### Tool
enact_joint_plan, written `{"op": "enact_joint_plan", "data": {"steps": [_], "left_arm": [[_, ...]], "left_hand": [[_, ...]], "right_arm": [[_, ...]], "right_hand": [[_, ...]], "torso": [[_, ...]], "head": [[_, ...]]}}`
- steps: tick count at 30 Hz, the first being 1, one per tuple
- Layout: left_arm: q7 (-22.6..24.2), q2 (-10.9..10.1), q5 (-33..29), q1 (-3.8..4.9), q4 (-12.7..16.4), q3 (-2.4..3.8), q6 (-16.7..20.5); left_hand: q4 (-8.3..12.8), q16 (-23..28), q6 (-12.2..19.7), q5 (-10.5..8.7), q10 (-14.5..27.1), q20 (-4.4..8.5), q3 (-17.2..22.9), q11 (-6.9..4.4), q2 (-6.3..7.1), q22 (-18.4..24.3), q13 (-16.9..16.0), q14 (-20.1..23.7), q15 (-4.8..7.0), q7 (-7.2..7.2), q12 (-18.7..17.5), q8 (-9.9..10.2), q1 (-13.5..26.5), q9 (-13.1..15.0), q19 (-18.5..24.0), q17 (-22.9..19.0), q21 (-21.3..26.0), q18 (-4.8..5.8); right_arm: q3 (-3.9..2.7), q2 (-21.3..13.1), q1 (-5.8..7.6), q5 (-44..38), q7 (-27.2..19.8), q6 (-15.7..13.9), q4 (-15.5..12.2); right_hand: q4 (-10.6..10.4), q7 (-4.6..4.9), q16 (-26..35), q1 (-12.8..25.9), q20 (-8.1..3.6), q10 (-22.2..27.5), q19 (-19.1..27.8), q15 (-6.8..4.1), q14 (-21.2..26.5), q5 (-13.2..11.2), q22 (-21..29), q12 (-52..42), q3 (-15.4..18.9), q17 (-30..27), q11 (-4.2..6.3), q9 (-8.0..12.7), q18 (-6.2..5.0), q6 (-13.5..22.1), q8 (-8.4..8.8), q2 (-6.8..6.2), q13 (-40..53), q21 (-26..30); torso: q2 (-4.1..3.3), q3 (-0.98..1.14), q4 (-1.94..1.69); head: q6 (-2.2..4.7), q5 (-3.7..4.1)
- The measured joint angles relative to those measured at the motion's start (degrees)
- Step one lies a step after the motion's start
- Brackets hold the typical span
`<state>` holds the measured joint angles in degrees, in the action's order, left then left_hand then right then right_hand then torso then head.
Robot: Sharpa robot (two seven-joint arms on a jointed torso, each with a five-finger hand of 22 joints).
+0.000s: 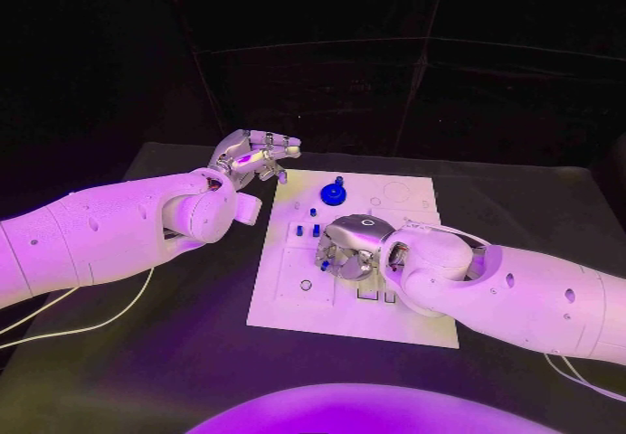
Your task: Assemble the parts on the task board
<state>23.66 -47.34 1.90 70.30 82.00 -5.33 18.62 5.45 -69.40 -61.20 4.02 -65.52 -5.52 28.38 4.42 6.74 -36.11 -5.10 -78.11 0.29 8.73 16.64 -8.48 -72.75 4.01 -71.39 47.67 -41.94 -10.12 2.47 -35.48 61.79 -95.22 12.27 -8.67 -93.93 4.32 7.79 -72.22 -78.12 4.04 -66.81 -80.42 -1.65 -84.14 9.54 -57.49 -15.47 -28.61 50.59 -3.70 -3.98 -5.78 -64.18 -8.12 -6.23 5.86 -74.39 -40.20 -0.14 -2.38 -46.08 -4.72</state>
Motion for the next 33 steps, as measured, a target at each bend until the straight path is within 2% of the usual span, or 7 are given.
{"op": "enact_joint_plan", "data": {"steps": [7, 11, 16, 21, 28, 33], "left_arm": [[-0.13, -0.02, 0.0, 0.0, 0.02, 0.0, -0.14], [-0.25, -0.02, 0.0, 0.0, 0.02, 0.0, -0.24], [-0.41, -0.02, -0.01, 0.01, 0.02, 0.0, -0.39], [-0.53, -0.02, -0.01, 0.01, 0.01, 0.0, -0.52], [-0.64, -0.05, -0.02, 0.01, -0.09, 0.0, -0.63], [-0.69, -0.07, -0.02, 0.01, -0.21, 0.0, -0.69]], "left_hand": [[0.0, 0.0, 0.08, 0.0, 0.0, 0.0, 0.0, 0.0, -0.17, 0.07, 0.0, 0.2, -0.2, 0.08, 0.0, 0.0, -0.17, 0.0, 0.0, -0.14, 0.0, 0.01], [-0.01, 0.0, 0.09, 0.0, 0.0, 0.0, -0.33, 0.0, -0.17, 0.07, 0.0, 0.2, -0.2, 0.08, 0.0, 0.0, -0.17, 0.0, 0.0, -0.19, 0.22, 0.01], [-0.01, 0.0, 0.08, 0.0, 0.0, 0.0, -0.33, 0.0, -0.17, 0.13, 0.0, 0.2, -0.2, 0.08, 0.0, 0.0, -0.17, -0.05, 0.0, -0.27, 0.22, 0.01], [-0.01, 0.0, 0.08, 0.0, 0.0, 0.0, -0.33, 0.0, -0.17, 0.13, 0.0, 0.2, -0.2, 0.09, 0.0, 0.0, -0.17, -0.05, 0.0, -0.27, 0.22, 0.01], [-0.01, 0.0, 0.08, 0.0, 0.21, 0.0, -0.33, 0.2, -0.17, 0.12, 0.0, 0.2, -0.2, 0.08, 0.0, 0.0, -0.17, -0.05, 0.0, -0.36, 0.22, 0.01], [-0.01, 0.0, 0.08, 0.0, 0.21, 0.0, -0.33, 0.2, -0.17, 0.12, 0.0, 0.2, -0.2, 0.08, 0.0, 0.0, -0.17, -0.04, 0.0, -0.36, 0.22, 0.01]], "right_arm": [[0.21, 0.21, 0.0, -0.23, 0.12, 0.23, 0.14], [0.26, 0.23, -0.03, -0.25, 0.12, 0.19, 0.19], [0.31, 0.11, -0.04, -0.26, 0.1, 0.03, 0.23], [0.32, -0.61, -0.06, -0.19, -0.05, -0.9, -0.28], [0.32, -4.51, -0.09, 0.47, -0.74, -4.0, -3.26], [0.11, -9.26, 0.25, 1.88, -1.2, -6.21, -6.67]], "right_hand": [[-0.25, 0.5, 0.0, 0.62, 0.37, 1.24, 0.37, 0.21, 0.21, 0.33, 0.29, 0.68, 0.24, -0.35, -0.41, 0.16, -0.01, 1.27, 0.84, -0.48, -0.41, 0.02], [-0.48, 0.98, 0.23, 1.14, 0.69, 2.38, 0.69, 0.55, 0.28, 0.61, 0.65, 1.36, 0.47, -0.85, -0.71, 0.28, 0.0, 3.02, 2.12, -1.0, -0.84, 0.31], [-0.7, 1.12, 0.6, 1.59, 0.97, 3.92, 0.97, 0.93, 0.5, 0.61, 1.24, 2.19, 0.69, -1.54, -1.22, 0.28, 0.0, 4.69, 3.18, -1.45, -1.39, 0.68], [-1.05, 1.14, 2.38, 3.05, 1.61, 6.85, 1.8, 1.59, 1.16, 0.61, 3.62, 2.84, 2.39, -4.18, -1.59, 0.28, 0.0, 7.32, 4.35, -2.91, -2.02, 2.22], [-1.55, 1.09, 2.99, 3.52, 1.57, 8.9, 2.01, 1.65, 1.22, 1.3, 4.89, 2.08, 6.01, -4.6, -1.73, 0.13, -0.01, 8.87, 4.35, -3.4, -1.98, 2.86], [-1.72, 1.07, 2.0, 3.49, 1.57, 8.9, 2.01, 1.65, 1.19, 1.71, 4.68, 1.0, 6.48, -2.73, -1.73, -0.08, 0.0, 8.25, 3.96, -3.38, -1.9, 2.86]], "torso": [[0.0, 0.0, 0.0], [0.0, 0.0, 0.0], [0.0, 0.01, 0.0], [0.0, 0.02, 0.02], [0.07, 0.08, 0.09], [0.14, 0.07, 0.16]], "head": [[-0.12, -0.02], [-0.19, -0.08], [-0.19, -0.1], [-0.2, -0.05], [0.03, 0.08], [0.54, 0.51]]}}
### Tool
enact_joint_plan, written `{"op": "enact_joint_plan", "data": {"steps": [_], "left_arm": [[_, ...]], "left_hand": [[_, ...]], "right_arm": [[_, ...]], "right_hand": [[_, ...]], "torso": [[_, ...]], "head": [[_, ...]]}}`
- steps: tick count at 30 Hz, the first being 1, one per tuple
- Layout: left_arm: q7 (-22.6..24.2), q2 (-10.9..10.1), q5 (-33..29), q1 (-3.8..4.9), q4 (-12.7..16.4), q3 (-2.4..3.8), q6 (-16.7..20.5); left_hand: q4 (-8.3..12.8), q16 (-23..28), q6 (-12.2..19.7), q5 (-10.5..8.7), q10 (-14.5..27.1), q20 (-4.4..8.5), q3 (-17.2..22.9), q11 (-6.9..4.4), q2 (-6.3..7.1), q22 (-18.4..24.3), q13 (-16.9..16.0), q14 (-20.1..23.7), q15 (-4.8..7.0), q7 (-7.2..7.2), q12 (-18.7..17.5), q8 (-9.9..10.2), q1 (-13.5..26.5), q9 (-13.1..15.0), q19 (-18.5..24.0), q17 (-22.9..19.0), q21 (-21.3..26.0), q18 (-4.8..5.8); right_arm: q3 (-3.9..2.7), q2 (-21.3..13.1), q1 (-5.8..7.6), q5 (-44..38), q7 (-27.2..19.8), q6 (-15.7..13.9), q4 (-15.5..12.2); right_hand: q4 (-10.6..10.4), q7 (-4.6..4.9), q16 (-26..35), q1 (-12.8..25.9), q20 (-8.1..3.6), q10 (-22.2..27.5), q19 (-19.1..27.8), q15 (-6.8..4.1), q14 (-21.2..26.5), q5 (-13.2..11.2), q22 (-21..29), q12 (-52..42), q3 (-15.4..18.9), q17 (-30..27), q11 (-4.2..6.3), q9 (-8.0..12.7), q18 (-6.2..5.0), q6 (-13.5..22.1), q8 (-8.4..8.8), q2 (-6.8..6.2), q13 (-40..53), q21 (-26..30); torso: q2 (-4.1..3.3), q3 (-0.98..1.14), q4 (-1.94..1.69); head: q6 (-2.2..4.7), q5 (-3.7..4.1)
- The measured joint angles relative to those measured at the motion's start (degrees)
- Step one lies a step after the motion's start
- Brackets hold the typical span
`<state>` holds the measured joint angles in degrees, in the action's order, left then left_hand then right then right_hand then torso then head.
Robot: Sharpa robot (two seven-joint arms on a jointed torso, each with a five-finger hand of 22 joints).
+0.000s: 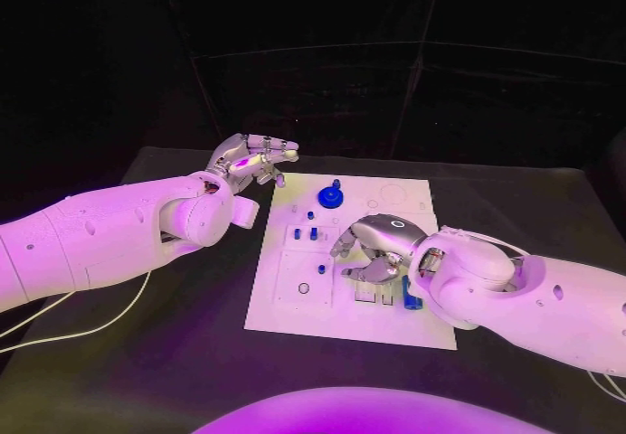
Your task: Assemble the parts on the task board
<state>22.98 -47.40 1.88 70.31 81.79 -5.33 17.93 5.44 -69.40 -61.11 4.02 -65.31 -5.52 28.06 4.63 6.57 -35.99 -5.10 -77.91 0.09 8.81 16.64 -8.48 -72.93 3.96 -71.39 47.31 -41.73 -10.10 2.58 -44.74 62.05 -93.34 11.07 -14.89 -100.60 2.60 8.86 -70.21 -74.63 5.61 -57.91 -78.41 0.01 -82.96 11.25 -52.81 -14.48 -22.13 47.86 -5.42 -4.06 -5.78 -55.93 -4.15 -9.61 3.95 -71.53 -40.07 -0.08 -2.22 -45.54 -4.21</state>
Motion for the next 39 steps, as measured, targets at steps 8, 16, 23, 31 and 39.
{"op": "enact_joint_plan", "data": {"steps": [8, 16, 23, 31, 39], "left_arm": [[-0.05, 0.06, -0.01, 0.0, -0.04, 0.0, -0.12], [-0.07, 0.3, -0.01, 0.0, -0.19, -0.02, -0.32], [-0.09, 0.36, -0.01, -0.01, -0.28, -0.05, -0.43], [-0.11, 0.36, -0.02, -0.01, -0.29, -0.05, -0.51], [-0.13, 0.38, -0.02, -0.01, -0.31, -0.05, -0.58]], "left_hand": [[0.0, 0.0, 0.0, 0.0, 0.0, 0.0, 0.0, 0.0, 0.0, 0.01, 0.0, 0.0, 0.0, 0.0, 0.0, 0.0, 0.0, 0.0, 0.0, 0.0, 0.0, 0.0], [0.0, 0.0, 0.0, 0.0, 0.0, 0.0, 0.0, 0.0, 0.0, 0.06, 0.0, 0.0, 0.0, 0.0, 0.0, 0.0, 0.0, 0.01, 0.0, 0.0, 0.0, 0.0], [0.0, 0.0, 0.0, 0.0, 0.0, 0.0, 0.0, 0.0, 0.0, 0.06, 0.0, 0.0, 0.0, 0.0, 0.0, 0.0, 0.0, 0.01, 0.0, 0.01, 0.0, 0.0], [0.0, 0.0, 0.0, 0.0, 0.0, 0.0, 0.0, 0.0, 0.0, 0.05, 0.0, 0.0, 0.0, 0.0, 0.0, 0.0, 0.0, 0.01, 0.0, 0.01, 0.0, 0.0], [0.0, 0.0, 0.0, 0.0, 0.0, 0.0, 0.01, 0.0, 0.0, 0.05, 0.0, 0.0, 0.0, 0.0, 0.0, 0.0, 0.0, 0.01, 0.0, 0.01, 0.0, 0.0]], "right_arm": [[-1.64, -6.22, 3.63, 4.8, -0.1, -0.4, -0.37], [-1.79, -8.86, 4.8, 6.99, -0.15, 1.58, 2.0], [-1.81, -8.83, 4.92, 5.92, 0.09, 4.3, 3.15], [-1.78, -6.88, 4.94, 4.23, 0.54, 7.07, 4.28], [-1.75, -4.95, 4.93, 3.41, 0.58, 8.44, 5.56]], "right_hand": [[-0.24, 0.05, -0.22, -0.37, 0.0, 0.0, 0.0, -0.02, -0.39, 0.27, -0.16, -0.54, 1.19, 0.28, 0.0, -0.01, 0.0, -0.46, 0.0, 0.37, 0.0, 0.0], [-0.09, -0.36, 0.06, -0.7, 0.0, 2.48, 0.0, -0.02, -0.39, 0.27, 1.08, -0.54, 3.87, -0.82, 0.04, 0.1, 0.0, -0.05, 0.0, 0.04, -0.19, 0.77], [-0.08, -0.9, 0.32, -1.14, 0.21, 3.79, 0.2, -0.02, -0.39, 0.27, 1.6, -0.82, 5.62, -1.11, -0.1, 0.09, 0.0, 0.09, 0.0, 0.2, -0.18, 1.06], [-0.23, -1.11, 0.32, -2.08, 0.21, 3.77, 0.2, -0.02, -0.39, 0.61, 1.71, -2.17, 6.54, -1.27, -0.09, 0.09, 0.0, -0.13, 0.0, 1.14, -0.09, 1.27], [-0.49, -0.92, 0.1, -3.41, 0.08, -0.9, 0.07, -0.3, -0.66, 0.61, 1.38, -3.65, 5.77, -0.08, 0.95, 0.09, -0.01, -0.35, 0.0, 2.47, -0.2, 1.27]], "torso": [[0.03, -0.04, 0.0], [-0.02, -0.02, -0.02], [-0.1, 0.0, -0.1], [-0.16, -0.01, -0.11], [-0.16, -0.03, -0.16]], "head": [[1.29, 1.6], [2.08, 2.49], [2.19, 2.71], [1.97, 2.61], [1.69, 2.56]]}}
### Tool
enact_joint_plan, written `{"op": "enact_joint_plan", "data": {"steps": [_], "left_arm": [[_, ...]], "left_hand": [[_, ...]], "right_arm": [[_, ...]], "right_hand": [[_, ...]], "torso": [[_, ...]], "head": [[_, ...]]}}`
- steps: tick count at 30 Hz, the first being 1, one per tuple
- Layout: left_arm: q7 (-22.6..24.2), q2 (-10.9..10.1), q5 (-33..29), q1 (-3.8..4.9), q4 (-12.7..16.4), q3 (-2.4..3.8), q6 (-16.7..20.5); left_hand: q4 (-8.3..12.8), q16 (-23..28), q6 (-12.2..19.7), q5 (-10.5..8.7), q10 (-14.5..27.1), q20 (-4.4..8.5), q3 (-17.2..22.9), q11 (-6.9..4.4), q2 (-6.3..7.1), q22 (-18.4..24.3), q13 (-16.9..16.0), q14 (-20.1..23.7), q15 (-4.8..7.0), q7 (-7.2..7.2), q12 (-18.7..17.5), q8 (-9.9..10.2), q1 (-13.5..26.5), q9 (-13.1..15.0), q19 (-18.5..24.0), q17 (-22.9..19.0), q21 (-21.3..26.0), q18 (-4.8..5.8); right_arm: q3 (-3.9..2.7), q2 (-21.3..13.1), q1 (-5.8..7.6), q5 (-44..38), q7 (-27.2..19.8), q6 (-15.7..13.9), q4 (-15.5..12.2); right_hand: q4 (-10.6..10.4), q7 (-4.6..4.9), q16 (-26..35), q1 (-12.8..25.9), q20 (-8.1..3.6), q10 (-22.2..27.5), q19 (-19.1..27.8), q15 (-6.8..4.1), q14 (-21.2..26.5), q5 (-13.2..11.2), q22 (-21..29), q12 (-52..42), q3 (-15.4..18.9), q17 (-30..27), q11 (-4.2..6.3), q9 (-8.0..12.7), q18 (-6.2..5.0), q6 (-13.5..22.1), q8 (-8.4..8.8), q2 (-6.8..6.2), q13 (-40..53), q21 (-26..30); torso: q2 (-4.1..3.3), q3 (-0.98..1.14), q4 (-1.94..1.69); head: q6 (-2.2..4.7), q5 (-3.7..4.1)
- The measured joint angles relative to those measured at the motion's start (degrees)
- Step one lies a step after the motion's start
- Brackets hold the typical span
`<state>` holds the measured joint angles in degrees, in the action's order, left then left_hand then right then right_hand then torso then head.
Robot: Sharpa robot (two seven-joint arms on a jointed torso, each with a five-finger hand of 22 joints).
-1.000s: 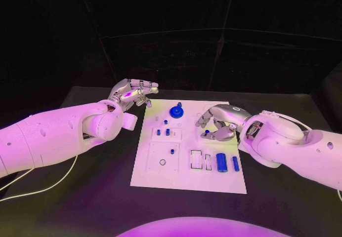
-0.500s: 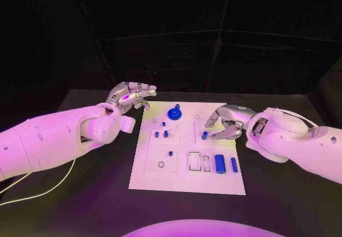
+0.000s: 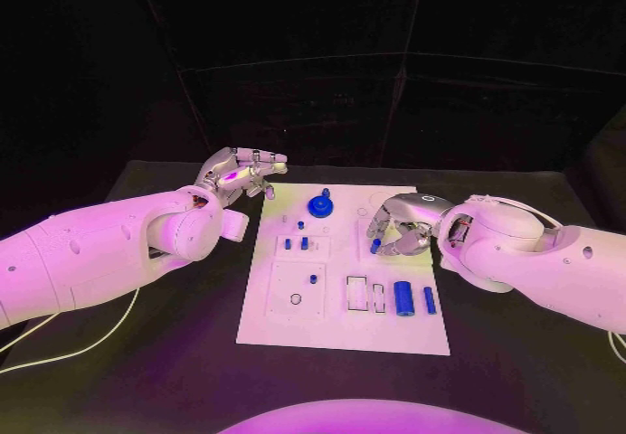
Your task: Assemble the parts on the task board
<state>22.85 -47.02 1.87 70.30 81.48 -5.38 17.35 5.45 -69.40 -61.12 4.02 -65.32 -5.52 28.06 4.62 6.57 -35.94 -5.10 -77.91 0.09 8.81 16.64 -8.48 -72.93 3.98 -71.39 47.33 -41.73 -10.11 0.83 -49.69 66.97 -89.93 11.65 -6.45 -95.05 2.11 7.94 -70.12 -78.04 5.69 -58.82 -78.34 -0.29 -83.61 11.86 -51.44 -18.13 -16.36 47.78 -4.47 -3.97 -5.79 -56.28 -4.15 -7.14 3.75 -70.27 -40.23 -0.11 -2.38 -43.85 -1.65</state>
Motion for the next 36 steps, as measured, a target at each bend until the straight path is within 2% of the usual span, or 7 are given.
{"op": "enact_joint_plan", "data": {"steps": [3, 6, 10, 22, 26, 31, 36], "left_arm": [[-0.01, 0.01, 0.0, 0.0, 0.0, 0.0, -0.02], [-0.02, 0.01, 0.0, 0.0, 0.0, 0.0, -0.04], [-0.04, 0.02, 0.0, 0.0, 0.0, 0.0, -0.07], [-0.1, -0.02, 0.0, 0.0, 0.0, 0.0, -0.16], [-0.13, -0.05, -0.01, 0.0, 0.01, 0.0, -0.17], [-0.16, -0.07, -0.01, 0.0, 0.03, 0.0, -0.17], [-0.18, -0.08, -0.01, 0.0, 0.04, 0.0, -0.17]], "left_hand": [[0.0, 0.0, 0.0, 0.0, 0.0, 0.0, 0.0, 0.0, 0.0, 0.0, 0.0, 0.0, 0.0, 0.0, 0.0, 0.0, 0.0, 0.0, 0.0, 0.0, 0.0, 0.0], [0.0, 0.0, 0.0, 0.0, 0.0, 0.0, 0.0, 0.0, 0.0, 0.0, 0.0, 0.0, 0.0, 0.0, 0.0, 0.0, 0.0, 0.0, 0.0, 0.0, 0.0, 0.0], [0.0, 0.0, 0.0, 0.0, 0.0, 0.0, 0.0, 0.0, 0.0, -0.01, 0.0, 0.0, 0.0, 0.0, 0.0, 0.0, 0.0, 0.0, 0.0, 0.0, 0.0, 0.0], [0.0, 0.0, 0.0, 0.0, 0.0, 0.0, 0.0, 0.0, 0.0, 0.0, 0.0, 0.0, 0.0, 0.0, 0.12, 0.0, 0.0, 0.0, 0.0, 0.0, 0.0, 0.0], [0.0, 0.0, 0.0, 0.0, 0.0, -0.19, 0.0, 0.0, 0.0, 0.09, 0.0, 0.0, 0.0, 0.0, 0.41, 0.0, 0.0, 0.0, 0.19, 0.01, 0.24, 0.0], [0.0, 0.0, 0.0, 0.0, 0.0, -0.19, 0.0, 0.0, 0.0, 0.09, 0.0, 0.0, 0.0, 0.0, 0.41, 0.0, 0.0, 0.0, 0.19, 0.01, 0.24, 0.0], [0.0, 0.0, 0.0, 0.0, 0.0, -0.19, 0.0, 0.0, 0.0, 0.09, 0.0, 0.0, 0.0, 0.0, 0.41, 0.0, 0.0, 0.01, 0.19, 0.01, 0.24, 0.0]], "right_arm": [[0.01, 0.44, -0.01, -0.17, 0.0, 0.28, 0.37], [0.02, 0.8, -0.02, -0.3, 0.0, 0.52, 0.58], [0.02, 1.13, -0.02, -0.57, 0.03, 0.85, 0.89], [0.02, 1.9, -0.05, -2.57, 1.02, 2.11, 1.42], [0.03, 1.99, -0.08, -3.02, 1.36, 2.04, 1.36], [0.1, 1.83, -0.18, -3.51, 1.81, 1.06, 1.03], [0.14, 0.97, -0.23, -3.78, 1.88, -1.87, 0.01]], "right_hand": [[-0.19, 0.03, -0.26, 0.01, -0.21, -1.63, -0.21, -0.13, -0.13, 0.0, -0.32, 0.0, -0.66, 0.5, 0.49, 0.0, 0.01, -0.43, 0.0, 0.01, -0.08, 0.0], [-0.22, -0.13, -0.48, -0.17, -0.4, -3.04, -0.4, -0.34, -0.34, 0.0, -0.62, 0.0, -1.54, 1.05, 0.66, -0.01, 0.01, -1.12, 0.0, 0.71, -0.08, 0.0], [-0.22, -0.13, -0.93, -0.44, -0.59, -5.11, -0.6, -0.34, -0.34, -0.25, -1.07, 0.0, -2.85, 1.66, 0.68, -0.27, 0.01, -3.16, -0.85, 1.06, -0.11, -0.45], [-0.01, -0.36, -1.41, -0.54, -1.01, -7.44, -1.01, -0.76, -0.33, -0.66, -1.57, 1.31, -4.77, 2.25, 1.01, -0.34, 0.01, -5.72, -1.46, 1.15, -0.07, -0.69], [-0.19, -0.41, -1.42, -1.06, -1.01, -8.05, -1.01, -0.76, -0.33, -2.38, -1.8, 2.01, -6.0, 2.58, 1.0, -0.34, 0.01, -6.32, -1.45, 1.67, -0.11, -0.69], [-0.13, -0.47, -1.77, -1.18, -1.21, -9.41, -1.21, -1.17, -0.34, -4.2, -2.2, 2.19, -7.74, 3.07, 1.34, -0.29, 0.0, -7.57, -1.84, 2.15, -0.08, -0.95], [0.38, -0.58, -1.77, -1.43, -1.36, -9.88, -1.37, -1.17, -0.33, -5.25, -2.31, 2.83, -9.21, 3.03, 1.4, -0.26, 0.01, -7.78, -1.89, 2.51, 0.13, -0.95]], "torso": [[0.01, 0.0, 0.0], [0.02, 0.01, 0.02], [0.03, 0.02, 0.06], [0.06, 0.02, 0.08], [0.05, 0.02, 0.08], [0.03, 0.02, 0.09], [0.05, 0.04, 0.13]], "head": [[-0.06, -0.07], [-0.1, -0.09], [-0.15, -0.09], [-0.35, 0.15], [-0.43, 0.2], [-0.52, 0.27], [-0.58, 0.24]]}}
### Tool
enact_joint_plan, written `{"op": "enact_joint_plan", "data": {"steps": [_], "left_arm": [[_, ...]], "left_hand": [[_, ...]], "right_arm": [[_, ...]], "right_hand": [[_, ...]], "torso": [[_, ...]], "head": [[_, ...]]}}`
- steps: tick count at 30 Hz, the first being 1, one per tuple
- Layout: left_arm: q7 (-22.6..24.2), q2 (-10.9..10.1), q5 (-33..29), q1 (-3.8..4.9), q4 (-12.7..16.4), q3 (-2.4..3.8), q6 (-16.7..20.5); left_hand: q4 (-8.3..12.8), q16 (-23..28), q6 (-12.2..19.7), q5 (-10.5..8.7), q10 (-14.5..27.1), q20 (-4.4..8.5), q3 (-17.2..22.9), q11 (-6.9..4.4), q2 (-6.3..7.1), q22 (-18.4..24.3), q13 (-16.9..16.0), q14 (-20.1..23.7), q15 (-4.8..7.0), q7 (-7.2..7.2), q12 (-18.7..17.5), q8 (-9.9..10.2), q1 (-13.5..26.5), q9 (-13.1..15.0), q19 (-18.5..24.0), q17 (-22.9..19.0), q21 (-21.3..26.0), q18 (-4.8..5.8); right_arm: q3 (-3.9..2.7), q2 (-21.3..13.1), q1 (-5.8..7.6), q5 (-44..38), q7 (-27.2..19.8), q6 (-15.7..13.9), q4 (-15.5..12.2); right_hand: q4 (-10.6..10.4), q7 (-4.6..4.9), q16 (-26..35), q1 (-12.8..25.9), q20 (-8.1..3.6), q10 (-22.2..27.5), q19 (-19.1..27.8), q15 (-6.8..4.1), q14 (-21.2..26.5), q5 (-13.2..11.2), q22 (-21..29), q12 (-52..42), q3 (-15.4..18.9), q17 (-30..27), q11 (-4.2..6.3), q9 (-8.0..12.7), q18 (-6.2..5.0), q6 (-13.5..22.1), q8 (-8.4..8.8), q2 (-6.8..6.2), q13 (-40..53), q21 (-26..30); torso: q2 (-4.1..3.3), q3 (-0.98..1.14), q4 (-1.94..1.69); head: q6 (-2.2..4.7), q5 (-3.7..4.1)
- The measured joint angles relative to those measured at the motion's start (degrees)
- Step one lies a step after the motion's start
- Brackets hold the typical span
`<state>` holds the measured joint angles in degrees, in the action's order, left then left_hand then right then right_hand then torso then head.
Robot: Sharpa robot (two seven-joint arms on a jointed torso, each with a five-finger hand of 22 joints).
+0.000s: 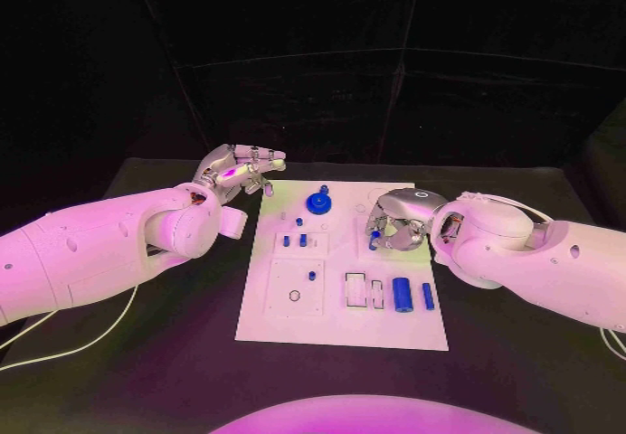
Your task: Assemble the parts on the task board
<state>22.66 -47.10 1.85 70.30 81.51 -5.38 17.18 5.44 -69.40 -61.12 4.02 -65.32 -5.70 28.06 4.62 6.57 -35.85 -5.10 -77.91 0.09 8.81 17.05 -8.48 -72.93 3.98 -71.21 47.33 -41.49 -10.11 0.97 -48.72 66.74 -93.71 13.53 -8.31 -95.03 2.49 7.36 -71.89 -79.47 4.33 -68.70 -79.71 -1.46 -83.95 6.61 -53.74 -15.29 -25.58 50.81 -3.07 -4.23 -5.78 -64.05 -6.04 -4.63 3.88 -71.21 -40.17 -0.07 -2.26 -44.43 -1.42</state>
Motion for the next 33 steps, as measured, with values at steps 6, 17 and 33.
{"op": "enact_joint_plan", "data": {"steps": [6, 17, 33], "left_arm": [[-0.02, -0.02, 0.0, 0.0, -0.11, 0.0, 0.0], [-0.04, 0.08, 0.0, 0.0, -0.32, 0.0, 0.0], [-0.06, 0.66, -0.01, 0.0, -0.39, 0.0, -0.05]], "left_hand": [[-0.16, 0.0, 0.0, 0.0, 0.0, 0.0, -0.16, 0.0, -0.26, 0.0, 0.0, 0.0, 0.0, 0.0, 0.0, 0.0, 0.26, 0.0, 0.0, 0.0, 0.0, 0.01], [-0.16, 0.0, 0.18, 0.0, 0.0, 0.0, -0.16, 0.0, -0.26, 0.06, 0.0, 0.0, 0.0, 0.17, 0.0, 0.0, 0.26, 0.0, 0.0, -0.07, 0.0, 0.01], [-0.16, 0.0, 0.2, 0.0, 0.0, 0.0, -0.16, 0.0, -0.26, 0.05, 0.0, 0.0, 0.0, 0.2, 0.0, 0.0, 0.26, 0.0, 0.0, -0.08, 0.0, 0.01]], "right_arm": [[-0.06, -2.02, 0.02, 0.37, -0.2, -3.59, -2.64], [-0.14, -1.92, 0.08, 4.27, -1.82, -7.25, -8.71], [0.63, 10.63, -3.86, 7.81, -6.74, -5.84, -5.58]], "right_hand": [[0.44, 0.18, 0.0, -0.22, -0.05, 0.01, -0.05, 0.0, 0.0, -0.22, -0.04, 0.22, -0.97, 0.07, -0.01, 0.03, 0.0, -0.19, 0.05, 0.21, -0.02, -0.21], [0.97, 0.18, -0.32, -0.48, -0.05, -0.2, -0.05, 0.01, 0.0, 0.18, -0.18, 0.52, -1.89, 0.27, -0.21, 0.04, 0.0, -0.19, 0.06, -0.05, -0.07, -0.21], [1.07, 0.17, -0.32, -0.47, -0.04, -0.2, -0.04, 0.01, 0.0, 0.74, -0.14, 1.18, -2.3, 0.46, -0.21, 0.23, 0.01, -0.16, 0.39, -0.05, -0.02, -0.21]], "torso": [[0.11, -0.01, 0.14], [0.21, -0.04, 0.18], [0.19, -0.11, 0.11]], "head": [[0.13, -0.07], [-0.02, -0.64], [-0.28, -2.27]]}}
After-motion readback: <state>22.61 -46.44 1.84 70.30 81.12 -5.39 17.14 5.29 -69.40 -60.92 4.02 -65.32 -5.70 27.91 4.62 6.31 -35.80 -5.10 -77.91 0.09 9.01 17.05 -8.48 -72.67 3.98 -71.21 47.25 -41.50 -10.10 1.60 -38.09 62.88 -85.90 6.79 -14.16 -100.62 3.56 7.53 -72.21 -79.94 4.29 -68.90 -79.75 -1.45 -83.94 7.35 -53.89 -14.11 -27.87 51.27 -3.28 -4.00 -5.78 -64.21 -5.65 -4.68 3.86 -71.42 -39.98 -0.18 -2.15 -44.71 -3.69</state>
